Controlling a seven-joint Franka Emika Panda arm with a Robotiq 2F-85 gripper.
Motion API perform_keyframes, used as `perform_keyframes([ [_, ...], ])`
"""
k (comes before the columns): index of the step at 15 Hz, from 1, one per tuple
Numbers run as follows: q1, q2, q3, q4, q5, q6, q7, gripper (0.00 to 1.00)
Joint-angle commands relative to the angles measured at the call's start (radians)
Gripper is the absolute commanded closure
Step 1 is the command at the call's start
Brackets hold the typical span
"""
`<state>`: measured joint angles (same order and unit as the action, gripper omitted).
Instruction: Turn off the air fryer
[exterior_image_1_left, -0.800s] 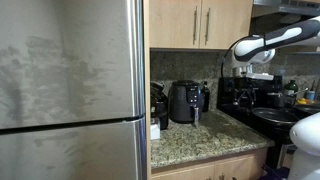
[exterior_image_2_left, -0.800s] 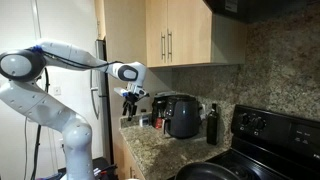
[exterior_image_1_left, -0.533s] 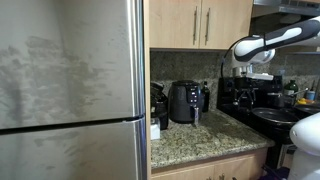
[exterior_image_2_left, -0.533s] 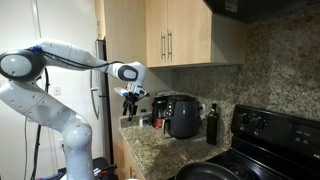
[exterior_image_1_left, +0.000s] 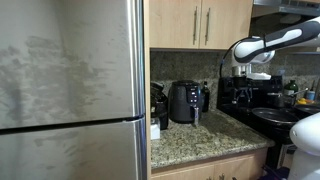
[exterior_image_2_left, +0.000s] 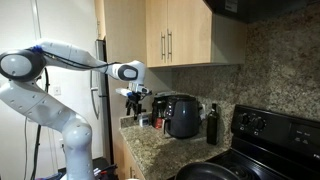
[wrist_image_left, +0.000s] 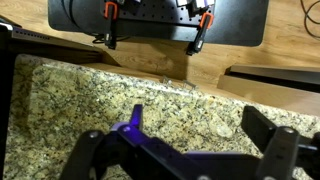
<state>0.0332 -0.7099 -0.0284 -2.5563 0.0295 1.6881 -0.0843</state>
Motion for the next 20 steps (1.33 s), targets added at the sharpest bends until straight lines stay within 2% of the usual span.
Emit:
perform_keyframes([
  [1,-0.008,0.064,0.014,0.024,-0.007,-0.021,0.02,0.0],
  [3,0.039,0.115,0.039,0.008,0.025,0.01,-0.002,0.0],
  [6,0.112,0.109,0.11,-0.033,0.136,0.206,0.038,0.0],
  [8,0.134,0.098,0.116,-0.046,0.223,0.317,0.066,0.0],
  [9,0.138,0.075,0.117,-0.057,0.245,0.34,0.082,0.0],
  [10,0.134,0.115,0.125,-0.024,0.204,0.285,0.072,0.0],
  [13,0.138,0.095,0.122,-0.028,0.225,0.313,0.083,0.0],
  [17,0.142,0.139,0.162,-0.069,0.222,0.66,0.09,0.0],
  [18,0.099,0.144,0.213,-0.085,0.241,0.748,0.08,0.0],
  [20,0.06,0.167,0.259,-0.123,0.21,0.917,0.11,0.0],
])
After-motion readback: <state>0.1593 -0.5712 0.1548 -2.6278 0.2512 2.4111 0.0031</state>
